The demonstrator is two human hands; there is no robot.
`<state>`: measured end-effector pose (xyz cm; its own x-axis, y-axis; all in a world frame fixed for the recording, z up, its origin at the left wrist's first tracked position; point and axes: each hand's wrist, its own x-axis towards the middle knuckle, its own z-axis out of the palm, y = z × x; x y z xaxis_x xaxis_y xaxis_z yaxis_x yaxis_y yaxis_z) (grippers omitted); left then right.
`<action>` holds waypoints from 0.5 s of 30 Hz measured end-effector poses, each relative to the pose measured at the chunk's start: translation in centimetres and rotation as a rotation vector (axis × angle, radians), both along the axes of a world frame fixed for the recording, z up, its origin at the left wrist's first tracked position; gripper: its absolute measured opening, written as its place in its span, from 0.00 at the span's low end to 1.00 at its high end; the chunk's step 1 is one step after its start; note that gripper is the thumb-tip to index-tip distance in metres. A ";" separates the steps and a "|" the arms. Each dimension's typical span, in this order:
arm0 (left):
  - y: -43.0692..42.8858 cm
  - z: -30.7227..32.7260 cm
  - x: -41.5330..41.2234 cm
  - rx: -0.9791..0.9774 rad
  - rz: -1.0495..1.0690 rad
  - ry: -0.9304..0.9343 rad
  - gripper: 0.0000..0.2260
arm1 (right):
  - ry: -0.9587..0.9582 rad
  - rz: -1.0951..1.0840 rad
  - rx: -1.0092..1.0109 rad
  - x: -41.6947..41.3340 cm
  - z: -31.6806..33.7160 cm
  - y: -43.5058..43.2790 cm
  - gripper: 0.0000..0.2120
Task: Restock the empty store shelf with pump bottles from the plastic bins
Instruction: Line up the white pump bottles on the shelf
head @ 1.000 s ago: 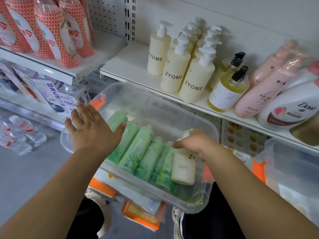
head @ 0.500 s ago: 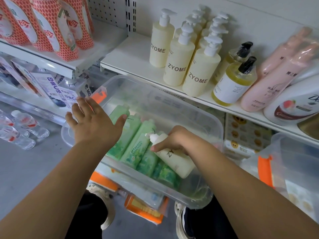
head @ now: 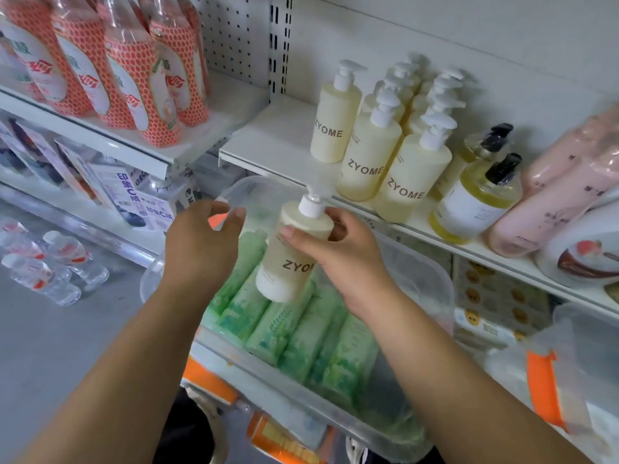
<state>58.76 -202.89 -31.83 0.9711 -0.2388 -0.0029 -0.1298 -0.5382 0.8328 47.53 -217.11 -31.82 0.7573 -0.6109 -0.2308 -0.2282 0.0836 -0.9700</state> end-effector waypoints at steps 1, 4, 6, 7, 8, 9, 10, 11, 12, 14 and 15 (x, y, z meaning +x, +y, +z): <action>-0.1 0.1 0.2 -0.027 -0.007 0.028 0.16 | -0.040 -0.012 -0.013 0.4 0.2 -0.1 0.27; -0.6 0.3 0.8 -0.001 -0.015 0.023 0.17 | -0.129 -0.043 -0.099 2.1 1.4 -1.0 0.28; -0.8 0.0 1.5 0.110 0.007 0.000 0.19 | -0.167 -0.053 -0.151 3.6 2.4 -1.9 0.29; -0.9 -0.2 1.7 0.171 0.024 0.011 0.19 | -0.179 -0.055 -0.177 4.5 3.0 -2.3 0.28; -0.9 -0.3 1.9 0.234 0.036 0.035 0.19 | -0.184 -0.056 -0.212 5.3 3.8 -2.7 0.27; -1.1 -0.4 2.0 0.295 0.043 0.065 0.19 | -0.180 -0.056 -0.260 6.3 4.6 -3.0 0.26; -1.2 -0.5 2.1 0.344 0.042 0.086 0.20 | -0.173 -0.058 -0.309 7.1 5.4 -3.2 0.25; -1.2 -0.5 2.1 0.376 0.039 0.097 0.22 | -0.167 -0.064 -0.350 8.0 5.9 -3.4 0.25; -1.3 -0.5 2.1 0.391 0.035 0.101 0.24 | -0.163 -0.078 -0.374 8.8 6.3 -3.6 0.27; -1.3 -0.6 2.2 0.408 0.015 0.111 0.26 | -0.152 -0.124 -0.399 10.4 6.2 -3.9 0.29; -1.2 -0.7 2.2 0.414 0.006 0.116 0.26 | -0.146 -0.148 -0.416 11.0 5.9 -4.0 0.29</action>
<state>61.00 -204.08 -32.52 0.9601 -0.1884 -0.2067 -0.0436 -0.8308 0.5549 58.57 -221.14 -25.90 0.6612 -0.7331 0.1593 -0.1021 -0.2983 -0.9490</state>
